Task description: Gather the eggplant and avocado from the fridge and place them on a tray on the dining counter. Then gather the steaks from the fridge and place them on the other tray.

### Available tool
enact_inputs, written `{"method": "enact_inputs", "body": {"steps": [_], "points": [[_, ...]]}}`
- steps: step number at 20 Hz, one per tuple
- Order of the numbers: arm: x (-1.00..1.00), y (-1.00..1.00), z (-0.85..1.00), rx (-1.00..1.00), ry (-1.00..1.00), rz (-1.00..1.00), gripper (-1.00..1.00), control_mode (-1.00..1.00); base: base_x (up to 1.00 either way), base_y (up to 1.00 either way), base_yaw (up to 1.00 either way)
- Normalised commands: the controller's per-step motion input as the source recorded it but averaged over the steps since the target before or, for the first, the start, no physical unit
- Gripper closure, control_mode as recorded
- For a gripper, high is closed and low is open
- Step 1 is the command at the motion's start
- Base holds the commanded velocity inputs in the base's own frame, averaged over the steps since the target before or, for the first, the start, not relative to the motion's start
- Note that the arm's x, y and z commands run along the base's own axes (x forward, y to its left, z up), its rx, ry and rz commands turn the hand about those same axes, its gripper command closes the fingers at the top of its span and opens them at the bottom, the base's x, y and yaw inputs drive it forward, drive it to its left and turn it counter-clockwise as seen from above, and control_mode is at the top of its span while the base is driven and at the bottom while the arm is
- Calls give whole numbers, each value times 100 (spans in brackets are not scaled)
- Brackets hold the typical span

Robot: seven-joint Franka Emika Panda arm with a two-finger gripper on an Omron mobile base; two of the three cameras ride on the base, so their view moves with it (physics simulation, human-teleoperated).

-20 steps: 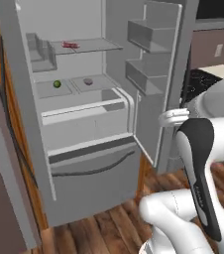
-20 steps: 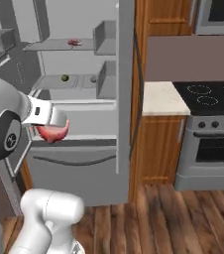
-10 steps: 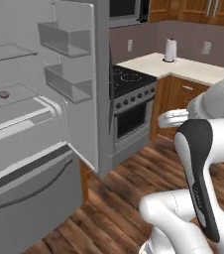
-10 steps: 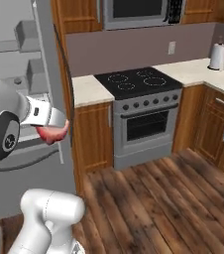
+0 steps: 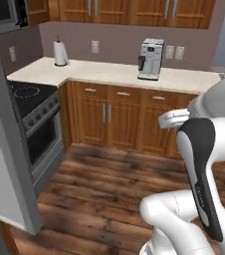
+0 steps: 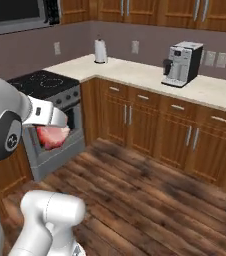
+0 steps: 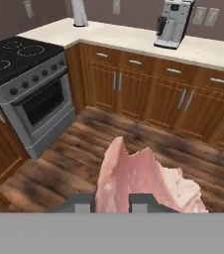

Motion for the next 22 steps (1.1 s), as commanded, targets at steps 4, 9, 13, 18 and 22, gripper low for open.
{"method": "enact_inputs", "body": {"steps": [4, 9, 13, 18, 22], "points": [[0, 0, 0, 0, 0, 0, 100, 100, 6, 39, -88], [0, 0, 0, 0, 0, 0, 100, 100, 2, 42, -86], [0, 0, 0, 0, 0, 0, 100, 100, 14, 41, -82], [0, 0, 0, 0, 0, 0, 100, 100, 13, 33, -79], [0, 0, 0, 0, 0, 0, 100, 100, 13, 26, -77]]}}
